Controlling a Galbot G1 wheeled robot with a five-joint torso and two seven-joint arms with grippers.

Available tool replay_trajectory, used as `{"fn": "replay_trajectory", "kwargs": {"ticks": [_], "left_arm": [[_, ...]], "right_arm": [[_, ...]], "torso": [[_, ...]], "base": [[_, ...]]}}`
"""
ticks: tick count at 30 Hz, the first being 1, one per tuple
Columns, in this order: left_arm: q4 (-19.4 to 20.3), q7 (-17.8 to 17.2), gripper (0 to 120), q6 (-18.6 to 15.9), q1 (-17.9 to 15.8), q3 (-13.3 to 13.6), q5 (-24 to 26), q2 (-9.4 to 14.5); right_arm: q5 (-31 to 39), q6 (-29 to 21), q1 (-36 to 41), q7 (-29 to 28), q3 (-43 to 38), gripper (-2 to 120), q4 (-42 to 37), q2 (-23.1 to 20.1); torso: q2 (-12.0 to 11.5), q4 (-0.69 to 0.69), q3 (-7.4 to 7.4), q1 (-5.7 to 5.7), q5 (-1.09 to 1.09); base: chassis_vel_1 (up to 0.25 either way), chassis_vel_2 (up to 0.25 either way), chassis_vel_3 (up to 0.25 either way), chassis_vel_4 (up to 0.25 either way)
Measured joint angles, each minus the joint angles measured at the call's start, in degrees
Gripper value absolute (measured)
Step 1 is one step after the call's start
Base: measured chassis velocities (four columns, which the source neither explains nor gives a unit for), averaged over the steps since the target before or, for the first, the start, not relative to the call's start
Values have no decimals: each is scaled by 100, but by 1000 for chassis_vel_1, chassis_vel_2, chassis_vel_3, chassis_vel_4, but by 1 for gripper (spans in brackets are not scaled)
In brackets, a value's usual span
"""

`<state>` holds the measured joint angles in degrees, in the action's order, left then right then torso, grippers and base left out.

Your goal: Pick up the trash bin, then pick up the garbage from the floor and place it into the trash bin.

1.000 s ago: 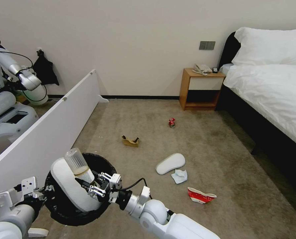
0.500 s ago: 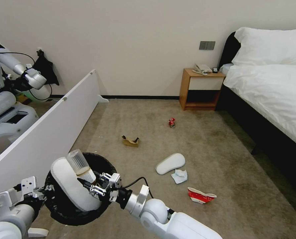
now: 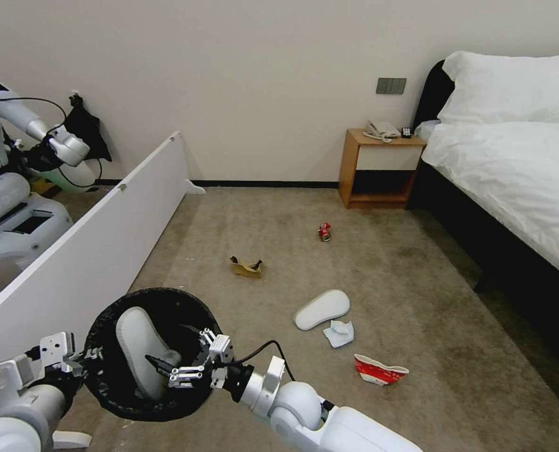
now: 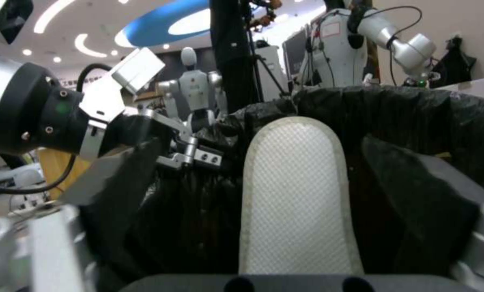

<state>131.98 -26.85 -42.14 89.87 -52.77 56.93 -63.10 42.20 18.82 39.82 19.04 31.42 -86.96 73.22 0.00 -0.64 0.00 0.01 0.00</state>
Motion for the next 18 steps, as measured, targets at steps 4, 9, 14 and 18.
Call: {"fn": "replay_trajectory", "kwargs": {"ticks": [4, 9, 14, 18], "left_arm": [[-4, -4, 2, 0, -12, 4, 2, -9], [-14, -7, 2, 0, -25, 10, 3, -16], [-18, -9, 2, 0, -25, 10, 3, -17], [-48, -11, 2, 0, -53, 8, 5, -41]], "right_arm": [[56, 5, -25, -31, 5, 100, -37, -3], [84, 18, -44, -34, 14, 100, -53, 6], [99, 34, -40, -34, -30, 100, -90, 14], [131, 43, -57, -119, -411, 100, -248, 65]], "torso": [[0, 0, 0, 0, 0], [0, 0, 0, 0, 0], [0, 0, 0, 0, 0], [0, 0, 0, 0, 0]], "base": [[0, 0, 0, 0], [0, 0, 0, 0], [0, 0, 0, 0], [0, 0, 0, 0]]}}
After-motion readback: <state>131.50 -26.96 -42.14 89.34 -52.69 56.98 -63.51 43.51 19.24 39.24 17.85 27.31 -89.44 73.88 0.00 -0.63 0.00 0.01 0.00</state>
